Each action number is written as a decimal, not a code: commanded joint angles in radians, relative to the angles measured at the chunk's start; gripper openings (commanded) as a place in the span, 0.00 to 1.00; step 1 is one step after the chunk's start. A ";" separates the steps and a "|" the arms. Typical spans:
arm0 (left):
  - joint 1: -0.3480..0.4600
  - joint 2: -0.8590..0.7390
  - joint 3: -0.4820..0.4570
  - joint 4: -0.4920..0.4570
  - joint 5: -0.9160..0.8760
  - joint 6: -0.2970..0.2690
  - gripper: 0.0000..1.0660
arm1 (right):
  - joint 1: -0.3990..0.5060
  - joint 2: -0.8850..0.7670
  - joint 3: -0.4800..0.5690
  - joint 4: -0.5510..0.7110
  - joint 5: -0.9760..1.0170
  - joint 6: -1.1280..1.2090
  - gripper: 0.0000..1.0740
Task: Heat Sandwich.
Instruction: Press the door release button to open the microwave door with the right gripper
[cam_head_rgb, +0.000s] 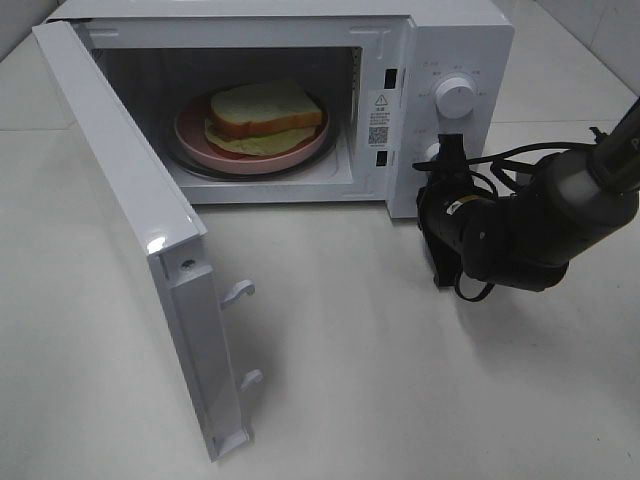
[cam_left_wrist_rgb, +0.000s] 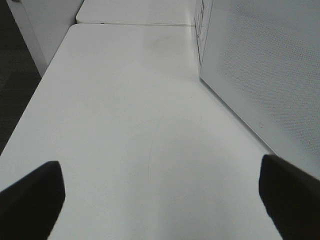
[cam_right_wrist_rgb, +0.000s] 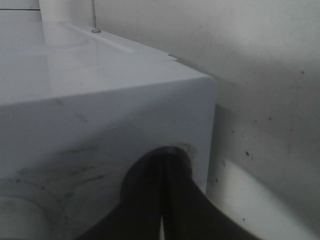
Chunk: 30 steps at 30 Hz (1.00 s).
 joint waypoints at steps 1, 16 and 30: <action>0.004 -0.023 0.005 -0.003 -0.010 0.000 0.95 | -0.029 -0.014 -0.072 -0.098 -0.164 -0.006 0.01; 0.004 -0.023 0.005 -0.003 -0.010 0.000 0.95 | -0.028 -0.097 0.077 -0.132 -0.040 0.016 0.02; 0.004 -0.023 0.005 -0.003 -0.010 0.000 0.95 | -0.027 -0.228 0.245 -0.239 0.084 0.053 0.02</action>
